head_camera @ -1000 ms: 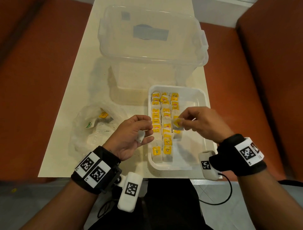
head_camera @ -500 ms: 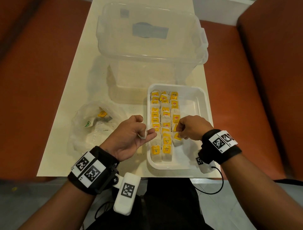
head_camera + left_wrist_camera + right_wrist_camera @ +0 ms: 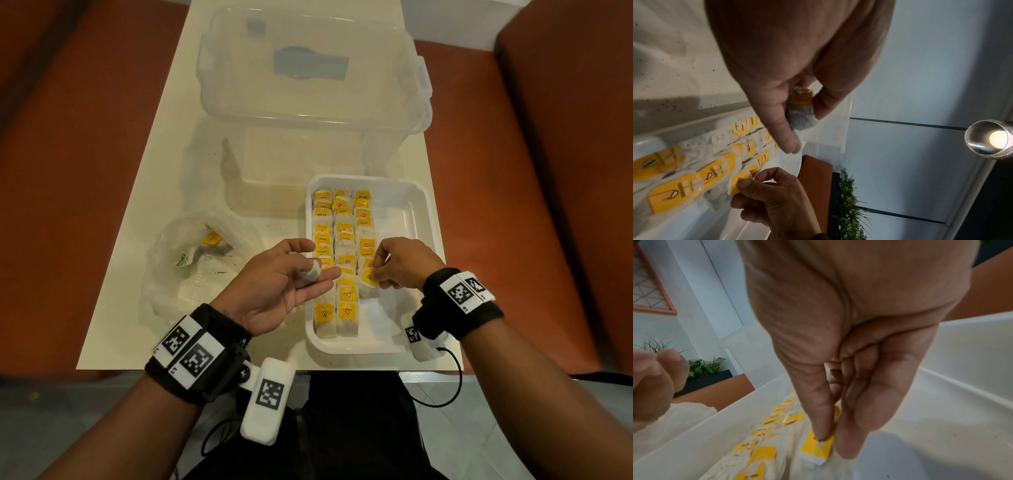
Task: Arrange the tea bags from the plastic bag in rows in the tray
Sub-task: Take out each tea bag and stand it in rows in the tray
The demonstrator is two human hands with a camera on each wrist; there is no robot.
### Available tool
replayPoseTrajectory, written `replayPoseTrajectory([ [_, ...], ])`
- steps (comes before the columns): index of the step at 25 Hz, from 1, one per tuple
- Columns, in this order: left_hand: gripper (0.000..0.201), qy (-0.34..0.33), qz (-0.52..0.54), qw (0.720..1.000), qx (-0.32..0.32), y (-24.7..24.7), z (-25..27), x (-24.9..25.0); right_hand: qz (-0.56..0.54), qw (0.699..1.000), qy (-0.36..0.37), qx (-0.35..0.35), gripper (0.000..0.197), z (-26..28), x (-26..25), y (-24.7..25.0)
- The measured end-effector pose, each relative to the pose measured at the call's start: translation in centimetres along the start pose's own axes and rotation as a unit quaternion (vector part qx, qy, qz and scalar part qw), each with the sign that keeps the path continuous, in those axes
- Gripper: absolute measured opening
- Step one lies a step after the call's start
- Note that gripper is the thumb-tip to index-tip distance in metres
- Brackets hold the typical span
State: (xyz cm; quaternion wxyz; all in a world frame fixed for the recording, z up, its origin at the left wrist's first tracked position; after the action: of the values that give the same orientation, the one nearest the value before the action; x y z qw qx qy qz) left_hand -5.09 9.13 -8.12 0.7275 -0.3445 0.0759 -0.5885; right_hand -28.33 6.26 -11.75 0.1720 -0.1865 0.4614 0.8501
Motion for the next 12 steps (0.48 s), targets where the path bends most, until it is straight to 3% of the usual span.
replayPoseTrajectory([
  [7, 0.042, -0.003, 0.018, 1.0, -0.024, 0.02, -0.15, 0.25, -0.043, 0.999, -0.008, 0.009, 0.014, -0.07, 0.43, -0.07],
  [12, 0.033, -0.01, 0.023, 0.999, -0.022, 0.03, -0.28, 0.36, -0.018, 0.998, -0.008, 0.06, 0.024, 0.52, 0.25, 0.46],
])
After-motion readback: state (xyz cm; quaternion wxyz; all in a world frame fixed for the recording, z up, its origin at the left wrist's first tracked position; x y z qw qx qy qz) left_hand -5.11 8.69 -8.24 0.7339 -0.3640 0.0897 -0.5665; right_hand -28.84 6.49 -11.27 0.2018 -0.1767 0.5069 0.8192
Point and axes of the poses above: each hand's wrist, its own z-axis away from the middle knuckle, its own y-axis out of the back of the hand, x = y × z, the point moved 2 cm from there along -z, towards the middle knuckle, and after that the axes turned 15 degrees about y, right-handed, at the moved point
